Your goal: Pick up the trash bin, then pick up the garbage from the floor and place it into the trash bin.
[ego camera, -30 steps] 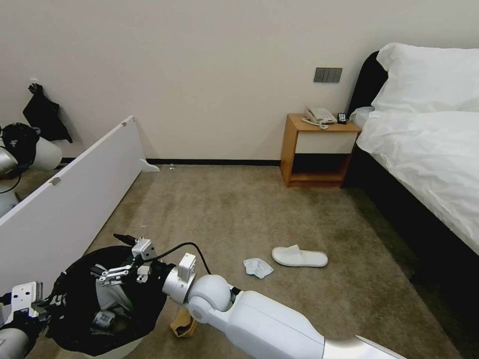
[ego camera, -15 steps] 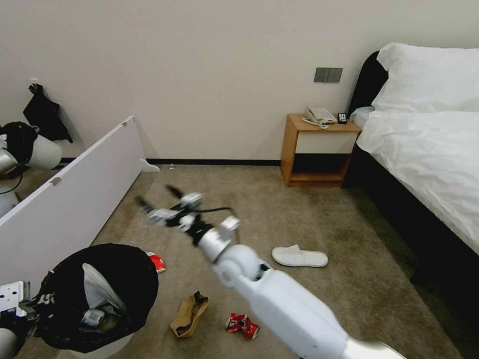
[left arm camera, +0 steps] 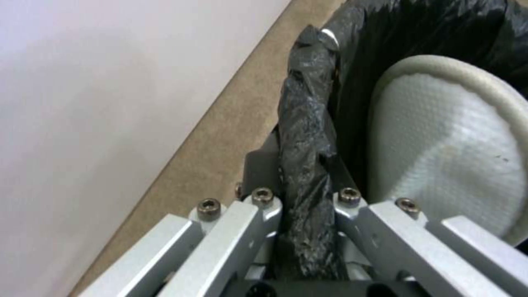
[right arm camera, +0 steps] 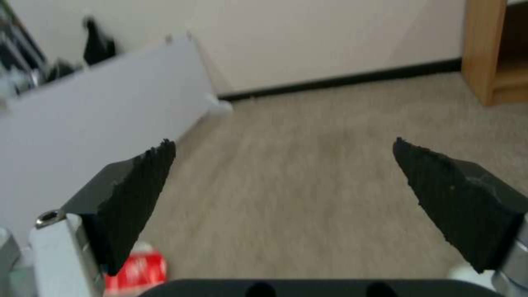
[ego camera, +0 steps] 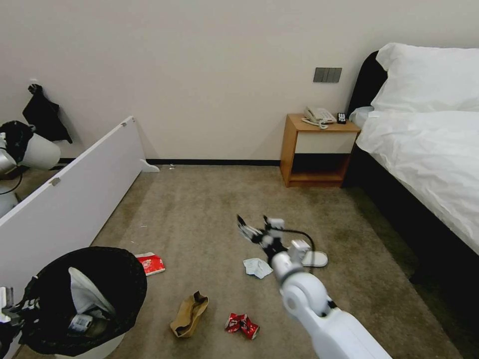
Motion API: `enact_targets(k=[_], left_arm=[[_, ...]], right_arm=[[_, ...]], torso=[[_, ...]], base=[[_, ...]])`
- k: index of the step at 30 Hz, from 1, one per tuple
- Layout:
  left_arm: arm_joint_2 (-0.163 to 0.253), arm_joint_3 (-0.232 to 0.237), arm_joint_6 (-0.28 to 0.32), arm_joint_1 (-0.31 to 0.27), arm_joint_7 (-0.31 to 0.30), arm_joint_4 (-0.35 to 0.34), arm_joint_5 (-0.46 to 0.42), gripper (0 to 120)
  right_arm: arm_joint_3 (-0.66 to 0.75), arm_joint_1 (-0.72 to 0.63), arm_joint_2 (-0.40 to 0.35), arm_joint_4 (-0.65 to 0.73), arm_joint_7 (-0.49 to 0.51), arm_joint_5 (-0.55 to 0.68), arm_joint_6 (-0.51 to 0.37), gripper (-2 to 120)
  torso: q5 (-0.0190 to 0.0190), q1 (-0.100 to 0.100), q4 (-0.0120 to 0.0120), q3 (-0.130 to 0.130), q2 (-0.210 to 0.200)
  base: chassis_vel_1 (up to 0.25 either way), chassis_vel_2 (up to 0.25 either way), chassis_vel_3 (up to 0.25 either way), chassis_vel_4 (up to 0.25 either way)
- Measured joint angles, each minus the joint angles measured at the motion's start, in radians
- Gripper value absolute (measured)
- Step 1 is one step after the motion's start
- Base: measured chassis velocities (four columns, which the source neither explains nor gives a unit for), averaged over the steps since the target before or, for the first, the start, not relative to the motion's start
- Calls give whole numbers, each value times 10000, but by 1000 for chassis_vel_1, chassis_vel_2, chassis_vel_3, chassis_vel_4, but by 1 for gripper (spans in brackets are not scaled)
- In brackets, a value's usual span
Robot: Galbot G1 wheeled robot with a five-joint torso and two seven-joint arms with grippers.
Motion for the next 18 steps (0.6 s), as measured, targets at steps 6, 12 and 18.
enact_targets(k=[6,12,18], left_arm=[[11,38,0,-73,-15,-38,5,4],[25,73,0,-91,-14,-95,12,4],[21,64,0,-87,-22,-107,29,4]], right_arm=[[484,-507,-485,-259,-1228,-514,-401,100],[369,-729,-1296,-852,-2675,-701,-280,100],[-162,-944,-1843,-1415,-4125,-1221,-143,100]], torso=[[0,0,1,0,0],[-1,0,-1,0,0],[-1,0,-1,0,0]], base=[[0,0,0,0],[0,0,0,0],[0,0,0,0]])
